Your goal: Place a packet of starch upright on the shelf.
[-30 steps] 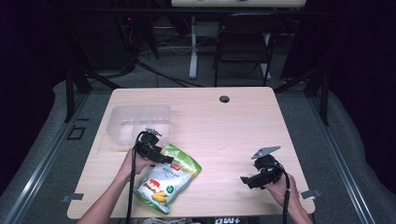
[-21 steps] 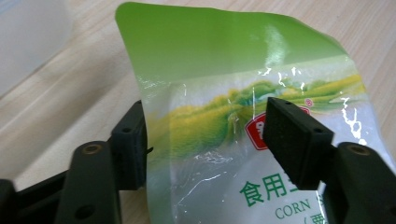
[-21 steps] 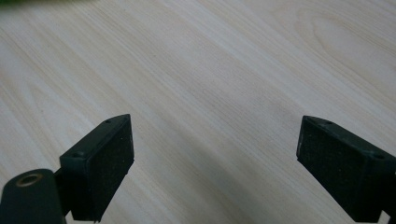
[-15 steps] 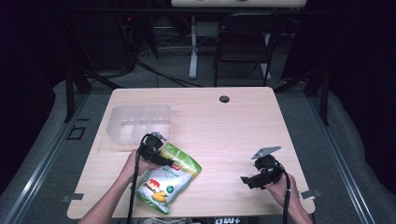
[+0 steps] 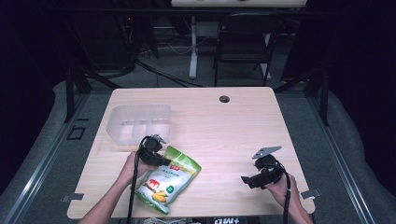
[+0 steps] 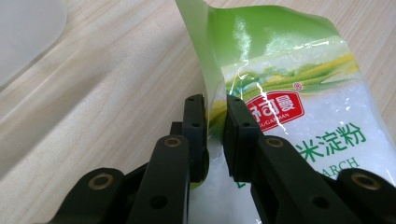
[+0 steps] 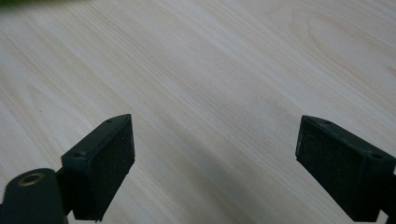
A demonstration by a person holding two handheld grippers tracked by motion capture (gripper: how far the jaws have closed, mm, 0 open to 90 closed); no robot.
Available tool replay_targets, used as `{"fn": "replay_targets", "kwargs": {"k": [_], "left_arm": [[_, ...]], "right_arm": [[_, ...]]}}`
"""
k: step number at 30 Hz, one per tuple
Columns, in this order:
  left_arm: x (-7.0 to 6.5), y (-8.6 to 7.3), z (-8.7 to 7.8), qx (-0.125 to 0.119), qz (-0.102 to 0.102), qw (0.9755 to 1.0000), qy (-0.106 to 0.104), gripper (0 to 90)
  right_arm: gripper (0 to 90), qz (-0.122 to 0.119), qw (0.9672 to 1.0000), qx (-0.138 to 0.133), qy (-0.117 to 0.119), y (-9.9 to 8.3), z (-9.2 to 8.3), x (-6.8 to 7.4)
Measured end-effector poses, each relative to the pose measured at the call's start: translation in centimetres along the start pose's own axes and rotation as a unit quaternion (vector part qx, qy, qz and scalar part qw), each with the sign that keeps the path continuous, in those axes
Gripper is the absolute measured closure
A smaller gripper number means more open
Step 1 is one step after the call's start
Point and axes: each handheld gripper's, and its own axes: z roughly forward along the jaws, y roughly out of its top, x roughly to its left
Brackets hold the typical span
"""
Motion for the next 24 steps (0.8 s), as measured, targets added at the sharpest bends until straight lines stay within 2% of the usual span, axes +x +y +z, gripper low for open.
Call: {"fn": "replay_targets", "kwargs": {"k": [8,14,17,24], "left_arm": [[-0.1,-1.0,-0.5,-0.026,0.0,0.9996,0.007,84.4],[0.0,-1.8,-1.1,-0.041,0.0,0.9989,0.023,85.8],[-0.1,-2.2,-1.8,-0.061,-0.014,0.9978,0.023,85.8],[-0.1,-2.8,-2.9,-0.084,-0.027,0.9956,0.031,85.6]], "right_arm": [[11.0,-0.003,1.0,0.002,-0.003,0.0,0.0,0.1],[11.2,-0.004,1.0,0.002,0.0,0.1,0.1,0.1],[11.2,-0.003,1.0,0.0,0.006,0.2,0.2,0.2],[11.1,-0.004,1.0,-0.001,0.006,0.2,0.3,0.1]]}}
